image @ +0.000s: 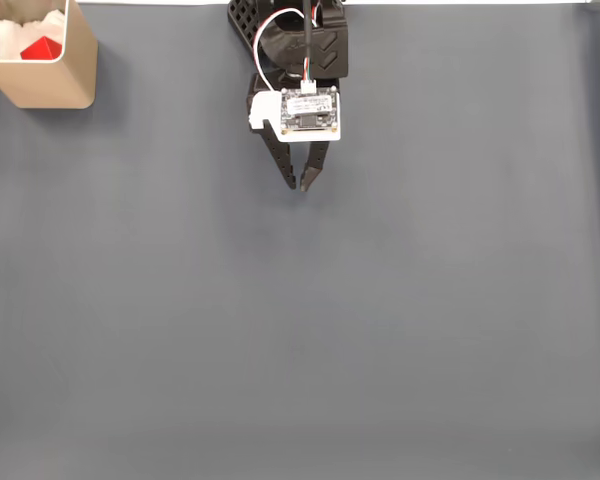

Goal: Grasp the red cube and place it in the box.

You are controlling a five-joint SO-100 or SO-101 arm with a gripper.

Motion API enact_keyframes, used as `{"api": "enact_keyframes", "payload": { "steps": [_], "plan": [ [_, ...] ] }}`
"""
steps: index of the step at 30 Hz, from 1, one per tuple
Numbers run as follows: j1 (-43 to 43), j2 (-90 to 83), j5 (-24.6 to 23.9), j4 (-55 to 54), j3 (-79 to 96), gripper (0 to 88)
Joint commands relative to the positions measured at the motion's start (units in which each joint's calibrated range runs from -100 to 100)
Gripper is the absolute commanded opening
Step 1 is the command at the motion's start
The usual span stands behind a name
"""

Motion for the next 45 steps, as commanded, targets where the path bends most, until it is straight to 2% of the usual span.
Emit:
{"api": "enact_keyframes", "payload": {
  "steps": [1, 12, 30, 45],
  "plan": [
    [-0.44, -5.22, 0.44, 1.93, 1.99, 0.7],
    [-0.58, -10.77, -2.54, 12.1, 2.08, 0.0],
    [0.69, -11.03, -2.15, 24.56, 2.08, 1.2],
    [2.33, -10.86, -2.1, 30.05, 2.08, 1.2]
  ]
}}
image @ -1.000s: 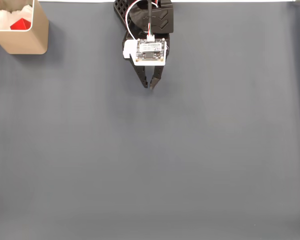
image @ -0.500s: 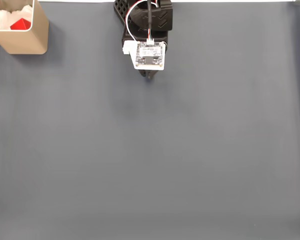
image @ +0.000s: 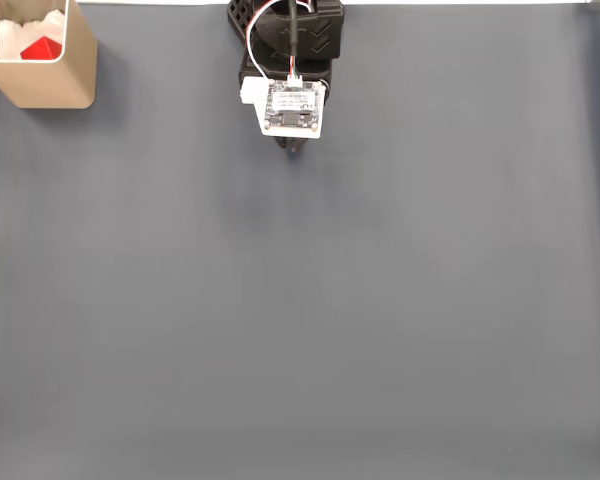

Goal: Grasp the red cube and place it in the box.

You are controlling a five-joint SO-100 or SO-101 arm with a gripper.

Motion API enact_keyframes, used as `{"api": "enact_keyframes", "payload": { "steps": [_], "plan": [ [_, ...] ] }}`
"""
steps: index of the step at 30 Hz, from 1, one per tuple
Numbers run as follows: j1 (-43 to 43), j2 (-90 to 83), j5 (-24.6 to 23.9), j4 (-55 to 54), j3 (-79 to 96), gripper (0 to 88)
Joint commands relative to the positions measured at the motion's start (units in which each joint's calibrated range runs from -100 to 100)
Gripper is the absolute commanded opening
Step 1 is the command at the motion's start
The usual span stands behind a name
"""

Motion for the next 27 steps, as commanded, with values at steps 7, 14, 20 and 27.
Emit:
{"api": "enact_keyframes", "payload": {
  "steps": [7, 14, 20, 27],
  "plan": [
    [0.75, 0.17, -0.15, 1.17, 0.81, 1.2],
    [0.75, 0.17, -0.15, 1.17, 0.81, 1.2],
    [0.75, 0.17, -0.15, 1.17, 0.81, 1.2],
    [0.75, 0.17, -0.15, 1.17, 0.81, 1.2]
  ]
}}
